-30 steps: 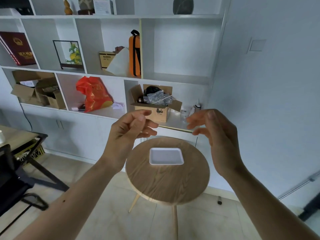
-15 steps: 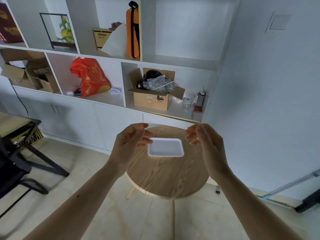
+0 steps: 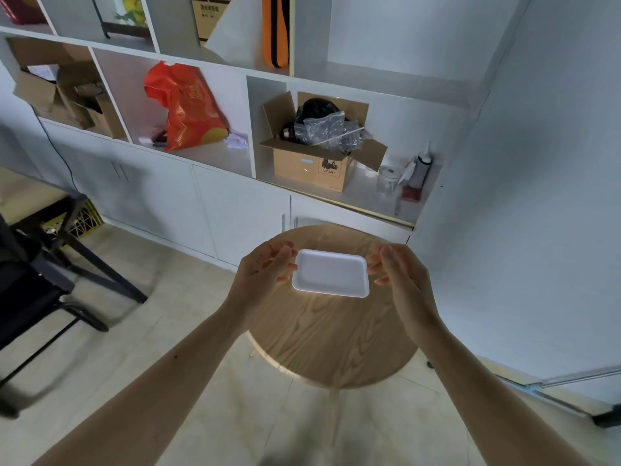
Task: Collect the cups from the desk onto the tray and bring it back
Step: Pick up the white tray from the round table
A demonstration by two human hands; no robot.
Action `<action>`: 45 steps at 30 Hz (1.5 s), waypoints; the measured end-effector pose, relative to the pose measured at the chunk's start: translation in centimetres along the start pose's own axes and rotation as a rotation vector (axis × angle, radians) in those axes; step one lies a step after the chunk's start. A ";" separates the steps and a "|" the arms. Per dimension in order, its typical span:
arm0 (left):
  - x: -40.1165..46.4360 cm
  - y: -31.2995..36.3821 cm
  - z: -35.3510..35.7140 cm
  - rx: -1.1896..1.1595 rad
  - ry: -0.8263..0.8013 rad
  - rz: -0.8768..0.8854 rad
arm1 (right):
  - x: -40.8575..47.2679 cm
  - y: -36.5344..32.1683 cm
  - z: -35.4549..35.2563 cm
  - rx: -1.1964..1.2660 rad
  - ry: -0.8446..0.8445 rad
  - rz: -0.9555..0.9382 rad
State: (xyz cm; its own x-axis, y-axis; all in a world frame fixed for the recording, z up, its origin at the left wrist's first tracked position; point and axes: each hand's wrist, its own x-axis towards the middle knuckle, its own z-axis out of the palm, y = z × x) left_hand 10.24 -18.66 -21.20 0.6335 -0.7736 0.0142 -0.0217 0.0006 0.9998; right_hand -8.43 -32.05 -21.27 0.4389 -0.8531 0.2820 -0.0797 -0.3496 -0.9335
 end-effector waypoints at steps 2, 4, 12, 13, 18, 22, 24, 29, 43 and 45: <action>1.2 -0.9 -0.3 0.021 -0.006 -0.022 | 0.9 1.3 0.5 -0.017 -0.011 0.018; 2.6 -1.8 -0.7 0.039 -0.028 -0.043 | 1.9 2.5 1.3 -0.038 -0.009 0.048; 8.9 -5.1 -2.9 0.115 -0.092 -0.153 | 5.0 5.9 4.8 -0.151 0.029 0.186; 9.7 -5.6 -3.0 0.136 -0.117 -0.171 | 5.3 6.5 5.3 -0.151 0.031 0.220; 12.3 -8.6 -3.0 0.251 -0.144 -0.251 | 6.9 9.6 6.5 -0.172 0.020 0.333; 13.8 -10.5 -2.5 0.312 -0.138 -0.289 | 8.3 11.5 6.7 -0.183 0.021 0.391; 14.7 -11.3 -2.3 0.344 -0.120 -0.301 | 9.3 12.5 6.7 -0.199 0.019 0.418; 17.4 -13.3 -1.4 0.388 -0.086 -0.364 | 12.2 15.7 6.4 -0.270 -0.013 0.503; 24.7 -20.3 2.8 0.461 -0.033 -0.566 | 19.2 27.4 6.5 -0.531 -0.138 0.826; 25.6 -21.8 2.9 0.458 -0.030 -0.604 | 19.5 30.1 6.5 -0.600 -0.163 0.873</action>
State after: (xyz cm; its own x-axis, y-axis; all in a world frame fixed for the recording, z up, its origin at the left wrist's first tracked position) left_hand 24.69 -40.35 -42.70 0.6159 -0.5729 -0.5408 -0.0012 -0.6871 0.7265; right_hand 3.55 -56.72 -45.32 0.1279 -0.8534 -0.5053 -0.8314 0.1856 -0.5238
